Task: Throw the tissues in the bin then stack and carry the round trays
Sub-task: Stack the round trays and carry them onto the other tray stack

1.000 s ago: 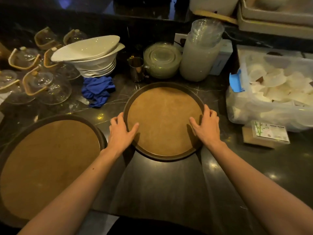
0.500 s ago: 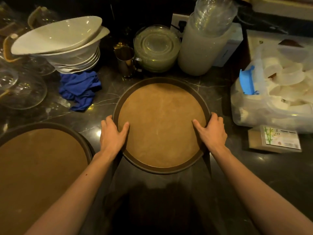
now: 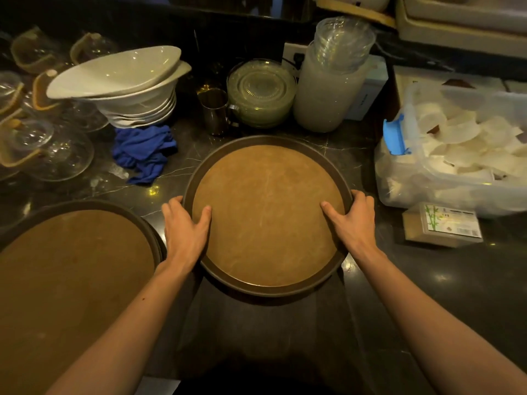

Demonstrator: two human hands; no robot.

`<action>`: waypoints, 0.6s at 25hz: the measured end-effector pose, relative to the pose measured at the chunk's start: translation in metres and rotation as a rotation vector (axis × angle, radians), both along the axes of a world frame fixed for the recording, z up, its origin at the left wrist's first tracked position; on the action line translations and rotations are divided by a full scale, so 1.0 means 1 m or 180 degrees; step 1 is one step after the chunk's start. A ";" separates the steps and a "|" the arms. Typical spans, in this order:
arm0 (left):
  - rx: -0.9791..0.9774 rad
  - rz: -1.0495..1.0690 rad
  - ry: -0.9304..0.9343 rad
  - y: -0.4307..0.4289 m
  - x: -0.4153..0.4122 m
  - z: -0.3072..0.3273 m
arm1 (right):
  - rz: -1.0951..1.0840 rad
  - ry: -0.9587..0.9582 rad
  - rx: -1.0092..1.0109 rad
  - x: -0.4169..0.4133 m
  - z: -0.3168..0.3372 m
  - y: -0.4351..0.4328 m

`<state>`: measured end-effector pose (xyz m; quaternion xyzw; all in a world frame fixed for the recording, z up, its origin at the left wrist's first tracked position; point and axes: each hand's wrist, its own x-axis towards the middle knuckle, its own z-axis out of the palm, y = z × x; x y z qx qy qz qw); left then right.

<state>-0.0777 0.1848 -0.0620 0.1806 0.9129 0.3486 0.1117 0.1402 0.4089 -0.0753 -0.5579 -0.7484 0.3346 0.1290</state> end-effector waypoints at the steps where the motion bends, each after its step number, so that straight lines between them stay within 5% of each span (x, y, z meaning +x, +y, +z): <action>1: 0.0054 0.0017 0.0031 -0.005 0.004 0.006 | 0.0009 0.0047 0.0051 0.004 0.006 -0.004; 15: 0.0438 0.0593 0.0340 -0.098 0.043 0.059 | 0.0393 0.0575 0.0327 0.016 0.056 -0.071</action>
